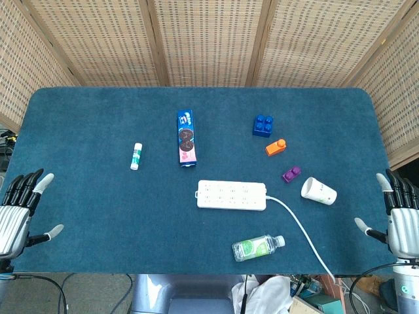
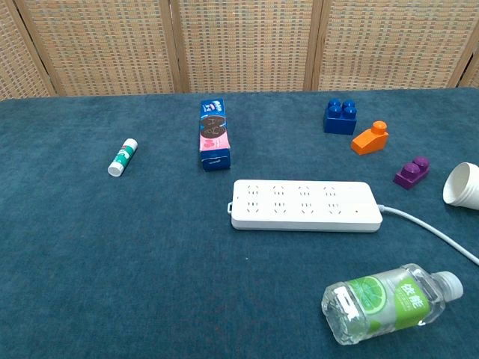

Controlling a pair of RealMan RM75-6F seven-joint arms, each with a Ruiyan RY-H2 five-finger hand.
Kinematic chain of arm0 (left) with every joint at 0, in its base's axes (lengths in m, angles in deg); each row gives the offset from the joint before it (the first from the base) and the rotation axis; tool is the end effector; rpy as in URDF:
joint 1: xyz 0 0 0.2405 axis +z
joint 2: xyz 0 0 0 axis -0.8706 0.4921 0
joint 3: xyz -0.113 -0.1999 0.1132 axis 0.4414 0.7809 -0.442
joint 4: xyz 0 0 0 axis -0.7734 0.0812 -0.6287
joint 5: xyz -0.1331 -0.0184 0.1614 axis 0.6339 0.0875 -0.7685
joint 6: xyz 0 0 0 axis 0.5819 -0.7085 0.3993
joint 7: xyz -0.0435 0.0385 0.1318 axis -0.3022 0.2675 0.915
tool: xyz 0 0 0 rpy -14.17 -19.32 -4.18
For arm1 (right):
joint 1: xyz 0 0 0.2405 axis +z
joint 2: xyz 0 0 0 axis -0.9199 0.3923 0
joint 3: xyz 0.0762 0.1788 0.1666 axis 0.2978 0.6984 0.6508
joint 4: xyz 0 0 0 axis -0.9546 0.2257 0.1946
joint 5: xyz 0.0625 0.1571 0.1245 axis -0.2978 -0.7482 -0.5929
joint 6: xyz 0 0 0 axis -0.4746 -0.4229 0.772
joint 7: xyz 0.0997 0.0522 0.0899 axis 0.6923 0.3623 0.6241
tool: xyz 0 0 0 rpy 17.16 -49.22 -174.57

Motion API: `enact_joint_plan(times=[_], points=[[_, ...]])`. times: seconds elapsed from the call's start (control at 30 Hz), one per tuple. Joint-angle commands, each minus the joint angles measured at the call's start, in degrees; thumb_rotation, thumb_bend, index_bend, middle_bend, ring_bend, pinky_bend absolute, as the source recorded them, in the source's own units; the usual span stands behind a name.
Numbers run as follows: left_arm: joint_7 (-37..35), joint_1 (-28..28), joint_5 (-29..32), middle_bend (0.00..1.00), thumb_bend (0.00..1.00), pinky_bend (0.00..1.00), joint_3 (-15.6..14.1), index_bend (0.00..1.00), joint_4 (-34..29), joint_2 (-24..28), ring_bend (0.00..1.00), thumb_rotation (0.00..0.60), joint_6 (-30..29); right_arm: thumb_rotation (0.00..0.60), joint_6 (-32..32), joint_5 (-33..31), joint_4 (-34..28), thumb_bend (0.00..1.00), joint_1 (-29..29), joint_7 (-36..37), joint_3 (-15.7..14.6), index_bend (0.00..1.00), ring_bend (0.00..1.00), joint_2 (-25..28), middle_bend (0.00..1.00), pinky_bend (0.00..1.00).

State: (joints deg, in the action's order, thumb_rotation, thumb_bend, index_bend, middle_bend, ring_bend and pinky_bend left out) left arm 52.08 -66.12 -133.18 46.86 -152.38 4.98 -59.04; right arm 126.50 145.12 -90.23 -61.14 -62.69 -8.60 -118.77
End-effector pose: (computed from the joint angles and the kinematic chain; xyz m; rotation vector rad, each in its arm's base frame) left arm -0.2503 0.1774 0.1705 -1.4496 -0.8433 -1.0531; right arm -0.3088 -0.1958 0.1704 1.2371 -0.7665 1.0909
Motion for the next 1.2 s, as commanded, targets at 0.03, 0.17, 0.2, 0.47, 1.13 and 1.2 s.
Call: enact_joint_plan(times=[0.03,0.17,0.2,0.47,1.13,1.2], points=[[0.0,0.1,-0.2,0.0,0.0,0.0,-0.1,0.0,0.1,0.0,0.0,0.6,-0.3,0.6,0.0,0.2,-0.4,0.0,-0.2,-0.3,0.0,0.0,0.0,0.1,0.0,0.0],[0.1,0.2,-0.2,0.0,0.0,0.0,-0.2,0.0,0.0,0.0,0.0,0.6,-0.2,0.6,-0.2,0.9,-0.8,0.0,-0.4,-0.6,-0.3,0.0,0.0,0.3,0.0,0.0],[0.2,0.2,-0.1,0.0,0.0,0.0,-0.2,0.0,-0.1,0.0,0.0,0.6,-0.2,0.6,-0.4,0.9,-0.9,0.0,-0.4,-0.6,-0.3,0.0,0.0,0.3,0.0,0.0],[0.9,-0.1,1.1,0.0,0.0,0.0,0.2,0.0,0.1,-0.3,0.0,0.6,0.5,0.6,-2.9,3.7,-2.3,0.2,3.9,-0.8,2.5,0.0,0.53,0.3,0.48,0.68],[3.6,-0.9,2.9,0.0,0.0,0.0,0.7,0.0,0.0,-1.4,0.0,0.6,2.0,0.6,-42.2,-3.4,-6.8,0.79,28.3,-12.3,2.8,0.27,0.99,-5.1,0.89,1.0],[3.6,-0.9,3.0,0.0,0.0,0.0,0.7,0.0,0.0,-1.4,0.0,0.6,2.0,0.6,-43.3,-5.1,-6.5,0.79,28.9,-14.2,2.8,0.27,0.99,-6.2,0.89,1.0]])
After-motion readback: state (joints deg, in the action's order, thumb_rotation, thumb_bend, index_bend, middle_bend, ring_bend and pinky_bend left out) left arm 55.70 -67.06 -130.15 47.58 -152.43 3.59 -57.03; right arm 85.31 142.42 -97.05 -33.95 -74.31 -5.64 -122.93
